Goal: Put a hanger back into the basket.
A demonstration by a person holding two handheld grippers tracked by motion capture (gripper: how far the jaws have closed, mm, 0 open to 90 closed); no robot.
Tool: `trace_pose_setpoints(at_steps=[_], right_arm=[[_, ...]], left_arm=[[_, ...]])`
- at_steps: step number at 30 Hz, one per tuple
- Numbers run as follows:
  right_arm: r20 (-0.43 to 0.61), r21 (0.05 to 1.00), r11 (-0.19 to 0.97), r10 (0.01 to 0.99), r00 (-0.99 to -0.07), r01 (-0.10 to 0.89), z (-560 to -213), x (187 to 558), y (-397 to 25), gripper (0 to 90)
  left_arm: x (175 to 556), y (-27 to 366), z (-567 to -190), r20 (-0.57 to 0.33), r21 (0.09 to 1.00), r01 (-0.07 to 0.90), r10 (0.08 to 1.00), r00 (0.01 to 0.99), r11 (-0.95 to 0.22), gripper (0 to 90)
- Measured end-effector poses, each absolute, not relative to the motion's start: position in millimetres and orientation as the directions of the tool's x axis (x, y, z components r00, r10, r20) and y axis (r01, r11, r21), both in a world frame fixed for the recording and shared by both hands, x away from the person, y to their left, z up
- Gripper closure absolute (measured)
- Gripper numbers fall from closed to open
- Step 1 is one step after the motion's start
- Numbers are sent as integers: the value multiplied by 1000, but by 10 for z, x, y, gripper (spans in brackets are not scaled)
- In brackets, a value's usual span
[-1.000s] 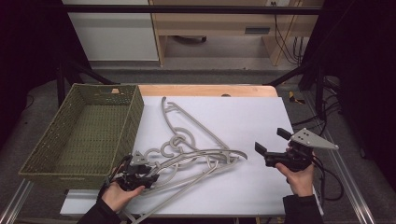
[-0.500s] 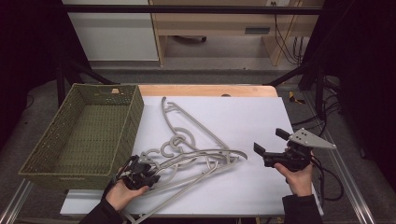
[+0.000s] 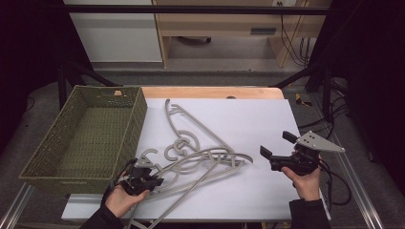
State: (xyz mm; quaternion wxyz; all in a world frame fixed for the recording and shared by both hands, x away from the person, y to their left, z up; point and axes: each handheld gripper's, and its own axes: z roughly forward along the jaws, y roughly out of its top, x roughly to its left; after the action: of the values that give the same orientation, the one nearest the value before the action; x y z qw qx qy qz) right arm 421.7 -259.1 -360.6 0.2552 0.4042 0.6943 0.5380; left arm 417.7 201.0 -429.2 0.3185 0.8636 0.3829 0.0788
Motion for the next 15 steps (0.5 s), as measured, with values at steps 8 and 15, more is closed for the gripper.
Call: trace_pose_setpoints(at_steps=[8, 15], right_arm=[[82, 954, 92, 835, -545, 285, -3601, 4214, -2603, 24], [85, 955, 87, 836, -541, 285, -3592, 4204, -2622, 24]], left_arm=[[4056, 2091, -4049, -97, 680, 570, 715, 692, -460, 823], [3991, 2235, -3812, -93, 743, 537, 734, 673, -399, 824]])
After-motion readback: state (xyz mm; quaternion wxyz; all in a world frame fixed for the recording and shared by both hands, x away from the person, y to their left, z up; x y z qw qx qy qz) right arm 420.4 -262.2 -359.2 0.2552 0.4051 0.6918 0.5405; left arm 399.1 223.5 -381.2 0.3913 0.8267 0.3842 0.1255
